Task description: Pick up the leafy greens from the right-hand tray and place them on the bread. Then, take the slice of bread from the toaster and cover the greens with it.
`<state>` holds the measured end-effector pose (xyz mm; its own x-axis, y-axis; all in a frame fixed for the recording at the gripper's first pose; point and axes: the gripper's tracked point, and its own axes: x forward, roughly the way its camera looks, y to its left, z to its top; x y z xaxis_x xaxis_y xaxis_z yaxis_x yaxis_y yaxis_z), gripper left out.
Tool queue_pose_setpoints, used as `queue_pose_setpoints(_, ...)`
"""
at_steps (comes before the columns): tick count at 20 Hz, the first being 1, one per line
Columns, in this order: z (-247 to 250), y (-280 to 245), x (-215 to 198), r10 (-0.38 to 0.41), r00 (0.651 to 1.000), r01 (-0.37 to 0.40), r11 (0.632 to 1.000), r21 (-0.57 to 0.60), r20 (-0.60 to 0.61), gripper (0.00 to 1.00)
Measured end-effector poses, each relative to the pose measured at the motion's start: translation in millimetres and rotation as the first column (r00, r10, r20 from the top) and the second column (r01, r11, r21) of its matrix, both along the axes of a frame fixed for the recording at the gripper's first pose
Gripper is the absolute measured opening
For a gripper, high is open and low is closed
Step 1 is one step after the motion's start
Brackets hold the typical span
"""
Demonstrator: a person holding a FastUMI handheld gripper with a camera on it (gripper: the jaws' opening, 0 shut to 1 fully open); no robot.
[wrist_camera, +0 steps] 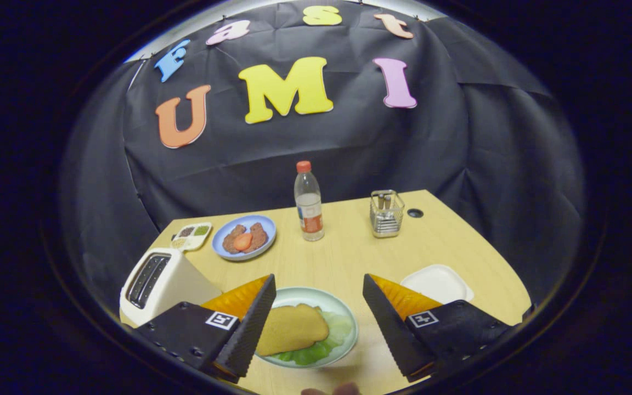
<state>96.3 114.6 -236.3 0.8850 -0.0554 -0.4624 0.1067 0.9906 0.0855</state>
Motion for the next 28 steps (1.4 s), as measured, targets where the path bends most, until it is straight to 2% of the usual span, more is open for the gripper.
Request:
queue_pose_setpoints(8, 112, -41, -14, 0.006, 0.985, -0.001, 1.000, -0.027, 0.171, 0.96)
queue_pose_setpoints(11, 175, -58, -29, 0.017, 0.962, -0.002, 0.998, -0.055, 0.274, 0.97)
queue_pose_setpoints(16, 254, -77, -63, 0.032, 0.924, -0.007, 0.998, -0.067, 0.381, 0.96)
queue_pose_setpoints(23, 299, -90, -109, 0.041, 0.895, -0.012, 0.998, -0.069, 0.443, 0.96)
queue_pose_setpoints(28, 297, -80, -127, 0.067, 0.887, -0.041, 0.997, -0.067, 0.458, 0.96)
